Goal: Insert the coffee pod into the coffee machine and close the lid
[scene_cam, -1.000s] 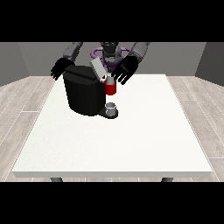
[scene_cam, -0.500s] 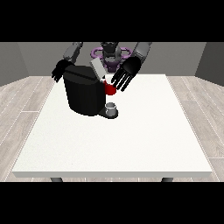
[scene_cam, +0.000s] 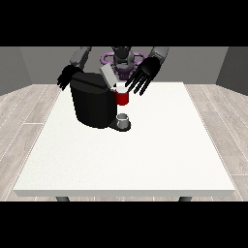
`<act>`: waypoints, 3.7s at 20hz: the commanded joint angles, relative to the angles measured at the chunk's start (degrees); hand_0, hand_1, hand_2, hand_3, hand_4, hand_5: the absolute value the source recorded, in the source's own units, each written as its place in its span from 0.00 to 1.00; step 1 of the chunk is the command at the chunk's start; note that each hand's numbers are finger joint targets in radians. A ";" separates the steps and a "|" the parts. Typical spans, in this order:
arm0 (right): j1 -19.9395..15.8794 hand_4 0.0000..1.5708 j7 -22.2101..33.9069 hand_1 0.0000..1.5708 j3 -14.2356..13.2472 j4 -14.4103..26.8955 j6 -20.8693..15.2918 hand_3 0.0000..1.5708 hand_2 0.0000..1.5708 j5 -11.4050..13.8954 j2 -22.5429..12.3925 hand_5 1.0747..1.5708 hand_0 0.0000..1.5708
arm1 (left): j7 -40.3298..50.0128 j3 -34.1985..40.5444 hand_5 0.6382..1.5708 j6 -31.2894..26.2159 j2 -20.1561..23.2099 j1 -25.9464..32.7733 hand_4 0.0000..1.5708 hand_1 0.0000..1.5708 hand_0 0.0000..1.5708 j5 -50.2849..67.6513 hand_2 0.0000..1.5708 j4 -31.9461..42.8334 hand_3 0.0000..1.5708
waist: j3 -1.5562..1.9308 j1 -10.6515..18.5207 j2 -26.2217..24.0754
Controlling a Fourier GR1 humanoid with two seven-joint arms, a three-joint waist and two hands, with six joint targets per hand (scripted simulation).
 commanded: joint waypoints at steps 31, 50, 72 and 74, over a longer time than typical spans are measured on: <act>9.04 0.00 4.05 0.00 -0.79 -6.25 7.19 0.00 0.00 -1.57 -7.23 1.00 0.00 | -4.44 17.86 1.00 -4.37 -21.77 34.72 0.00 0.00 0.00 29.90 0.00 -7.83 0.00 | -0.03 18.16 -27.43; -2.67 0.00 8.05 0.00 1.64 -4.46 13.03 0.00 0.00 -1.10 -7.21 1.00 0.00 | 5.82 12.62 1.00 -3.50 -24.48 44.87 0.00 0.00 0.00 40.86 0.00 -30.21 0.00 | -0.01 21.48 -19.12; -14.64 0.00 4.02 0.00 -0.67 10.12 15.66 0.00 0.00 1.00 -7.51 1.00 0.00 | 6.09 8.18 1.00 -0.74 -21.48 54.64 0.00 0.00 0.00 45.09 0.00 -44.54 0.00 | -0.02 20.31 -11.56; -16.95 0.00 2.15 0.00 -0.34 13.08 13.00 0.00 0.00 2.93 -6.04 1.00 0.00 | 6.49 6.60 1.00 0.00 -21.86 52.67 0.08 0.00 0.00 44.06 0.00 -45.13 0.00 | -0.02 21.45 -8.95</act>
